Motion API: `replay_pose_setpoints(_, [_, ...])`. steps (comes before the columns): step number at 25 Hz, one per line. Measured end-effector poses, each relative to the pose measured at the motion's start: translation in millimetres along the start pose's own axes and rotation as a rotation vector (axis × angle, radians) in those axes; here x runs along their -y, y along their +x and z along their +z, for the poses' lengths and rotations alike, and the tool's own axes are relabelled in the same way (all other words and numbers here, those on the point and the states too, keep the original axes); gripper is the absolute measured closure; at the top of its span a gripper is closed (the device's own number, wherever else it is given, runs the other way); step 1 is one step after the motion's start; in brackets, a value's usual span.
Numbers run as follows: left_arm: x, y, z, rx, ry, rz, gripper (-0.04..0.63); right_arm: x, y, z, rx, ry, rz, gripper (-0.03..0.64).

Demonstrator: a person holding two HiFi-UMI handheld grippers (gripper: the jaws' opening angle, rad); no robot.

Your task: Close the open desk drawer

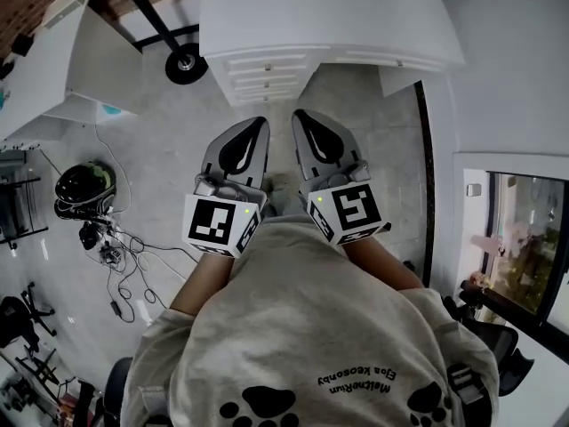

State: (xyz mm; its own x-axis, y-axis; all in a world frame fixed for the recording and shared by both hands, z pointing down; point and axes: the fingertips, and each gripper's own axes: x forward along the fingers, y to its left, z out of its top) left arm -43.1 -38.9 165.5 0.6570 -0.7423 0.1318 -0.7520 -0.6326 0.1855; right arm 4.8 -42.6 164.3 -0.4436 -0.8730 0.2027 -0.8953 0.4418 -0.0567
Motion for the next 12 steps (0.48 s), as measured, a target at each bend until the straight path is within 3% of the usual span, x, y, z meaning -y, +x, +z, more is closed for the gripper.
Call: replay_pose_setpoints(12, [35,-18,8,0.037,0.02,0.003,0.577,-13,-38,11,0.073,-0.048,0.039,0.588])
